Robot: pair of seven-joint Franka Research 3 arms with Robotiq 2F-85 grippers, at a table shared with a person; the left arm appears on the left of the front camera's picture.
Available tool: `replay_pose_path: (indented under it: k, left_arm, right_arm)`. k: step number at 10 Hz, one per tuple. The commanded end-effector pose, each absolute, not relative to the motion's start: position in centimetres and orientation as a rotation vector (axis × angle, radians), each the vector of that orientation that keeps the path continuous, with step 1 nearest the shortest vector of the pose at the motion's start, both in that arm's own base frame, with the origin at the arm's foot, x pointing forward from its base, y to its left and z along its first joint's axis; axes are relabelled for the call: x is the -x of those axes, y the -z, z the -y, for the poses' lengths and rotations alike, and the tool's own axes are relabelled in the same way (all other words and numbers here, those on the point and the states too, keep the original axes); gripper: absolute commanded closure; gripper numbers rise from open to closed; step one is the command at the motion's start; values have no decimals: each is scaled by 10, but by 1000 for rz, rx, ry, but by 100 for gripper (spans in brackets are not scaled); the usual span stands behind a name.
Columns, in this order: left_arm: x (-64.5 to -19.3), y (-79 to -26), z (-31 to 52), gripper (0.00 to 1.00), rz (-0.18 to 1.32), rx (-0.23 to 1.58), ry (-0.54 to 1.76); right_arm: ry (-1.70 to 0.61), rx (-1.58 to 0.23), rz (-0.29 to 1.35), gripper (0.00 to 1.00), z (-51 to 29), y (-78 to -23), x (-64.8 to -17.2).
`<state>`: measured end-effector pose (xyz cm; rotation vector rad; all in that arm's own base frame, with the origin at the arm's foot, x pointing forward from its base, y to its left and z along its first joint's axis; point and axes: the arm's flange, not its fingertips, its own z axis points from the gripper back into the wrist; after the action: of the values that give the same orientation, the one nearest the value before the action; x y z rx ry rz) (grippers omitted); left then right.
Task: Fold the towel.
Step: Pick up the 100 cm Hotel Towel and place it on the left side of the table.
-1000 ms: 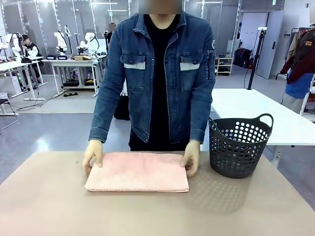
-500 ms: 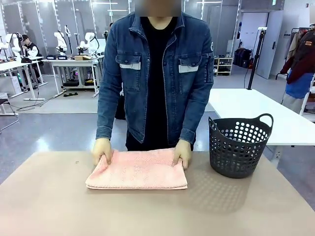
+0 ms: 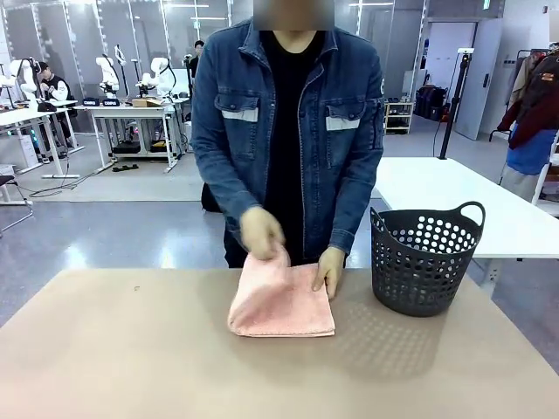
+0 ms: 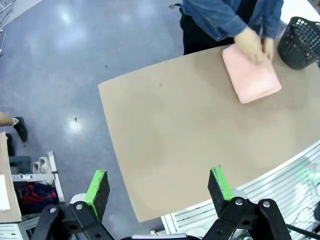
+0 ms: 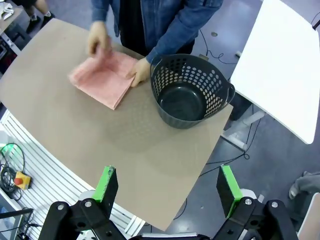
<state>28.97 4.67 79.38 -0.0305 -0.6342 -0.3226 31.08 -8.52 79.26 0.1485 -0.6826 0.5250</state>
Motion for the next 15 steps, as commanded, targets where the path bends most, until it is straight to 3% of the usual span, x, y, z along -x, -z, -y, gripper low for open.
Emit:
replay_pose_path:
  k: [1,15]
  left_arm:
    - [-288,-793,-47,0,625,25,328]
    - [-288,-793,-47,0,625,25,328]
  right_arm:
    - [-533,-146,678,0,86,-794,-310]
    - [-533,-146,678,0,86,-794,-310]
